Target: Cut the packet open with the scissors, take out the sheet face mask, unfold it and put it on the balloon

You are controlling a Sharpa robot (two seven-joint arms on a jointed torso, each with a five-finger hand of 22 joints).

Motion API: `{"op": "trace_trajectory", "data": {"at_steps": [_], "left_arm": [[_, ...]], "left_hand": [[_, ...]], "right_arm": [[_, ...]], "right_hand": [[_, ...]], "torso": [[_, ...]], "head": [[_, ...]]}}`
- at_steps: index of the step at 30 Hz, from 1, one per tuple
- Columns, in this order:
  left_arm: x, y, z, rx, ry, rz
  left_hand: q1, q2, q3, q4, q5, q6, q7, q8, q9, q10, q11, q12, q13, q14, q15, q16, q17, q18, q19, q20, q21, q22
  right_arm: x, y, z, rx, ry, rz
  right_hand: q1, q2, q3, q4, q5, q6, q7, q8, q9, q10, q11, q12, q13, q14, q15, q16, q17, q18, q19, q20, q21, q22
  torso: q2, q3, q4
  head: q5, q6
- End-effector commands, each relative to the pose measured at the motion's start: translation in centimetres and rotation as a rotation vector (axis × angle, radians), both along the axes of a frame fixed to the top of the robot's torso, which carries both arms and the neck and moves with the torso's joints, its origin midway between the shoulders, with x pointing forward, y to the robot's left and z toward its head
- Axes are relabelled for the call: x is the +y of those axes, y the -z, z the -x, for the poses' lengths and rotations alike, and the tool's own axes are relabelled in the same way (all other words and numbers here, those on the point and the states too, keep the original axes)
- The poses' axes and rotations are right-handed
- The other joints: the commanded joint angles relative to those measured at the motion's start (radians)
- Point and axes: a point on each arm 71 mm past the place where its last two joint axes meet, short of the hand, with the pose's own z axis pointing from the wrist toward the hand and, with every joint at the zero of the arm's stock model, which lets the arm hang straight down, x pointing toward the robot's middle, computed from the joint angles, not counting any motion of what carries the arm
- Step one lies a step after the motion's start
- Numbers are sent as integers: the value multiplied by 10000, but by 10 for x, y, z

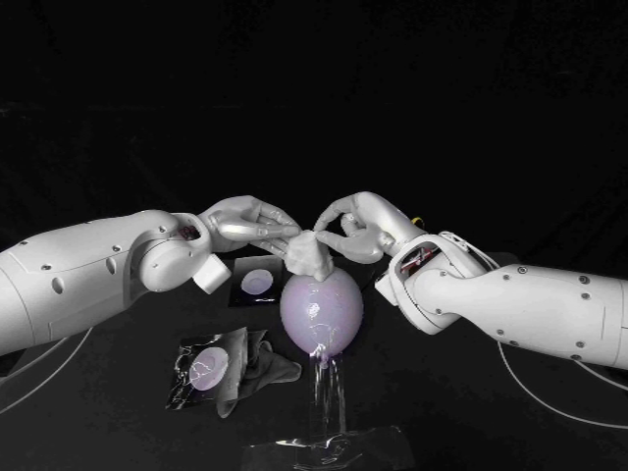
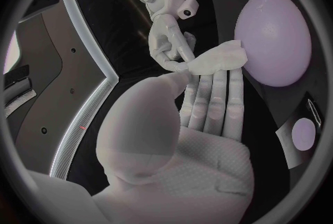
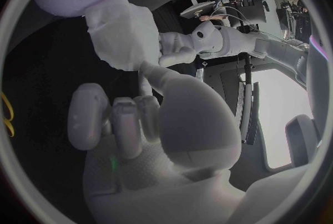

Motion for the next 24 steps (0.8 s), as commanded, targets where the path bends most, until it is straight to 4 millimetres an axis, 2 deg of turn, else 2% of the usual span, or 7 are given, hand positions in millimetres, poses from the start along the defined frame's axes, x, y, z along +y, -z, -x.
{"op": "trace_trajectory", "data": {"at_steps": [1,3,11,17,24], "left_arm": [[-3,-1,1,37,241,188],[-2,-1,1,59,215,157],[-3,-1,1,127,265,109],[-3,0,2,157,327,94],[-3,0,2,133,358,-29]], "left_hand": [[-114,-231,-84,138,-30,-57,144,-141,-58,-93,97,-122,-14,-76,1,15,26,54,56,13,-69,2],[-246,-380,-173,225,-29,-107,219,-273,-116,-163,153,-200,-9,-86,30,17,46,56,56,31,-104,-5],[-340,-503,-258,317,-29,-80,273,-409,-178,-185,189,-254,6,-107,53,16,76,60,60,53,-161,-12],[-583,-734,-512,521,-31,-16,297,-568,-249,-167,204,-272,24,-117,67,26,121,63,78,80,-239,-16],[-457,-740,-543,505,-26,69,262,-636,-278,-144,177,-272,31,-113,49,38,154,69,104,83,-284,-15]], "right_arm": [[1,-1,1,-86,-116,125],[1,-1,1,-93,-120,119],[2,-1,1,-84,-138,126],[2,-1,1,-75,-138,139],[2,-1,1,-95,-162,120]], "right_hand": [[35,35,57,0,50,90,-6,39,360,596,-50,41,2020,1047,-98,35,2635,-83,83,-26,66,1852],[35,35,57,0,50,90,-6,39,360,596,-50,41,2020,1047,-98,35,2635,-83,83,-26,66,1852],[29,32,64,-5,50,88,-6,47,364,603,-51,50,2029,1047,-99,35,2635,-89,95,-27,95,1860],[29,32,64,-5,50,88,-6,47,364,603,-51,50,2029,1047,-99,35,2635,-89,95,-27,95,1860],[29,32,64,-5,50,88,-6,47,364,603,-51,50,2029,1047,-99,35,2635,-89,95,-27,95,1860]], "torso": [[0,3,-4],[-1,2,-6],[1,1,-8],[-1,0,-2],[1,-1,-2]], "head": [[-8,3],[-7,3],[-10,-9],[-18,-11],[-23,-24]]}}
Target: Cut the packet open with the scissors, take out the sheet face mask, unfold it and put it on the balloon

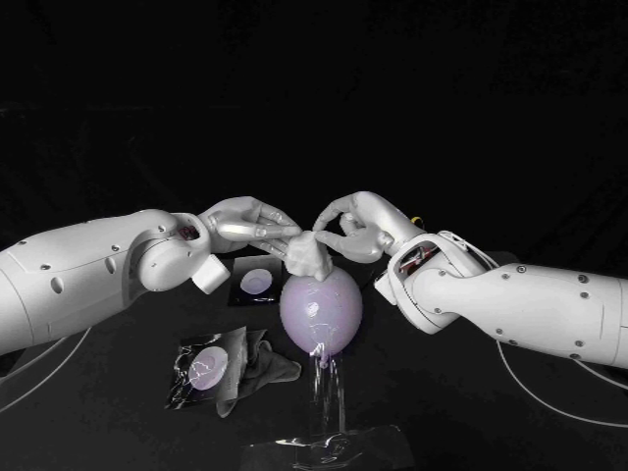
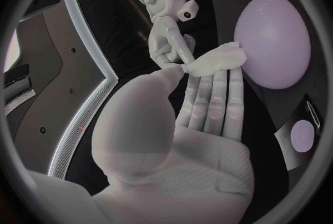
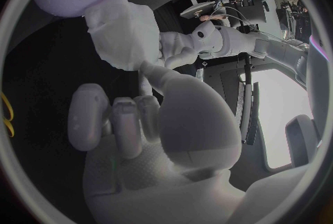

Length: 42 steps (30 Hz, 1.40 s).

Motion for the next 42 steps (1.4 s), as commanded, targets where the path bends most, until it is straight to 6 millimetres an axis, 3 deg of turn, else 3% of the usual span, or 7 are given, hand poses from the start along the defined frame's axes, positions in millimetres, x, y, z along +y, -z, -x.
{"op": "trace_trajectory", "data": {"at_steps": [1,9,27,42], "left_arm": [[-3,-1,1,35,222,12],[-4,0,1,17,264,-59],[-1,0,-1,-91,-45,-196],[0,1,-1,-120,4,-354]], "left_hand": [[90,-11,-30,-6,-26,88,0,-46,-17,3,30,-46,17,-72,4,41,25,77,46,21,-62,-7],[394,143,111,-112,-25,201,-32,-117,-43,27,8,-57,12,-66,-17,57,66,80,94,2,-100,1],[330,-159,-98,-84,-29,203,62,-276,-100,19,57,-69,10,-32,-5,95,128,80,163,-9,-147,6],[498,-205,-164,-152,-27,168,84,-392,-135,-72,78,-47,12,-15,3,122,183,79,222,-25,-194,5]], "right_arm": [[2,-1,1,-98,-152,111],[3,-1,2,-98,-187,103],[3,-1,3,-88,-210,105],[3,-1,3,-97,-226,95]], "right_hand": [[55,58,66,-6,68,48,4,27,309,628,-59,46,2029,1047,-99,70,2627,-88,69,-2,28,1866],[55,58,66,-6,68,48,4,27,309,628,-59,46,2029,1047,-99,70,2627,-88,69,-2,28,1866],[33,49,94,-24,67,44,-1,55,322,639,-64,59,2041,1047,-103,70,2627,-94,81,-6,54,1873],[33,49,94,-24,67,44,-1,55,322,639,-64,59,2041,1047,-103,70,2627,-94,81,-6,54,1873]], "torso": [[1,-2,3],[0,0,-1],[-1,-3,5],[2,-1,2]], "head": [[-4,-5],[-1,-22],[-17,-7],[-10,-18]]}}
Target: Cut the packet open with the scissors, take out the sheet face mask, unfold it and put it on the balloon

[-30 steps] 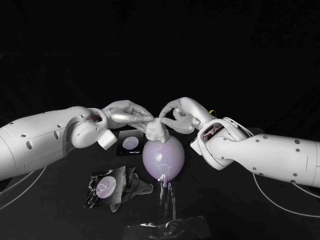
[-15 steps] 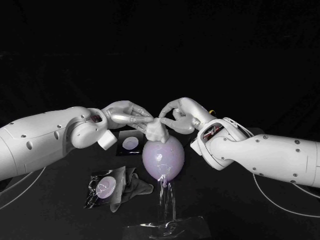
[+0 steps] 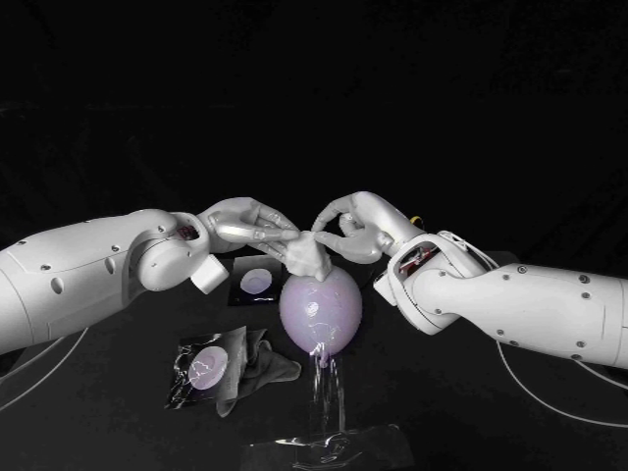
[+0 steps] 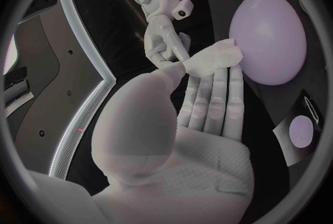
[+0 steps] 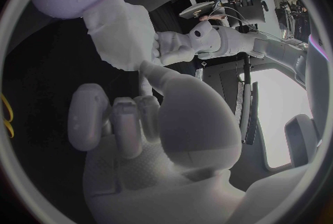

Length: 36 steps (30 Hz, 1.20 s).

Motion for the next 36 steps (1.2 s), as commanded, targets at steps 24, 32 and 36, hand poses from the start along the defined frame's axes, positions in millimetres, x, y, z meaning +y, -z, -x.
{"op": "trace_trajectory", "data": {"at_steps": [24,32,36], "left_arm": [[-3,-3,1,-232,235,281],[-4,-3,1,-107,373,418],[-5,-3,3,-16,557,449]], "left_hand": [[549,1424,563,-13,-28,605,-496,224,273,743,-333,102,13,-9,-168,64,166,134,256,-86,-112,31],[545,1597,651,20,-36,600,-547,346,421,923,-382,99,22,22,-199,73,195,131,273,-99,-119,33],[583,1624,684,-15,-34,626,-587,404,479,992,-409,110,30,35,-215,79,206,131,274,-104,-123,33]], "right_arm": [[2,0,0,-69,-143,153],[1,0,-2,-69,-89,179],[0,0,-2,-89,-67,177]], "right_hand": [[28,44,53,18,29,70,21,37,225,611,-17,63,2040,1025,-81,35,2628,-93,88,-12,57,1872],[6,29,80,-4,28,63,18,64,238,617,-21,68,2045,1025,-85,35,2628,-94,91,-17,62,1873],[6,29,80,-4,28,63,18,64,238,617,-21,68,2045,1025,-85,35,2628,-94,91,-17,62,1873]], "torso": [[4,-2,-1],[0,-1,0],[2,0,-2]], "head": [[2,-21],[12,-40],[16,-57]]}}
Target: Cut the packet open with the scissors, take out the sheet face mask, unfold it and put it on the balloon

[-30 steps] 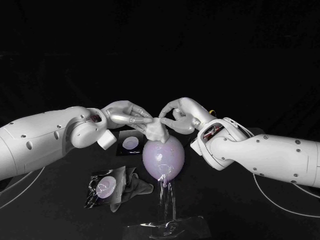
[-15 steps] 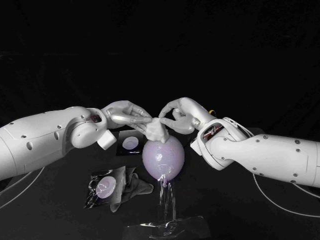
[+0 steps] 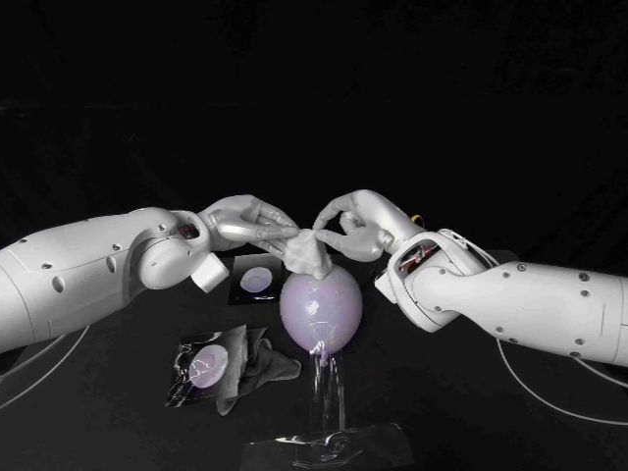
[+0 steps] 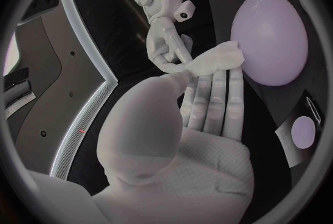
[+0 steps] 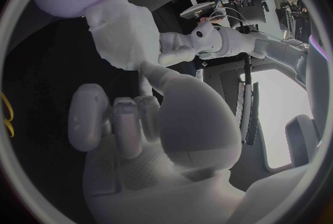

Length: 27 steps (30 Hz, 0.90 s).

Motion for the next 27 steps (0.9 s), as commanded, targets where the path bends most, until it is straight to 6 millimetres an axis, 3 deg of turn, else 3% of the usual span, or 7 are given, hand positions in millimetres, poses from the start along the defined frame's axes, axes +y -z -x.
{"op": "trace_trajectory", "data": {"at_steps": [1,27], "left_arm": [[-5,-2,3,133,440,334],[-7,-1,5,1095,265,1700]], "left_hand": [[43,100,98,-40,-5,39,-114,84,101,115,-19,42,14,3,-105,42,23,152,62,-35,-44,12],[-224,197,52,185,-19,-13,-126,466,640,545,-113,61,56,257,-217,228,235,151,183,-54,-48,19]], "right_arm": [[1,-1,0,-98,-115,126],[3,0,-5,-169,-98,225]], "right_hand": [[8,31,82,-5,64,69,-32,64,192,620,-23,40,2046,1062,-52,35,2627,-94,53,22,34,1873],[-45,15,111,-13,64,19,-25,80,201,531,-20,-107,1929,1062,-52,35,2627,-73,11,19,-71,1844]], "torso": [[5,1,-4],[4,-2,0]], "head": [[8,-29],[34,-130]]}}
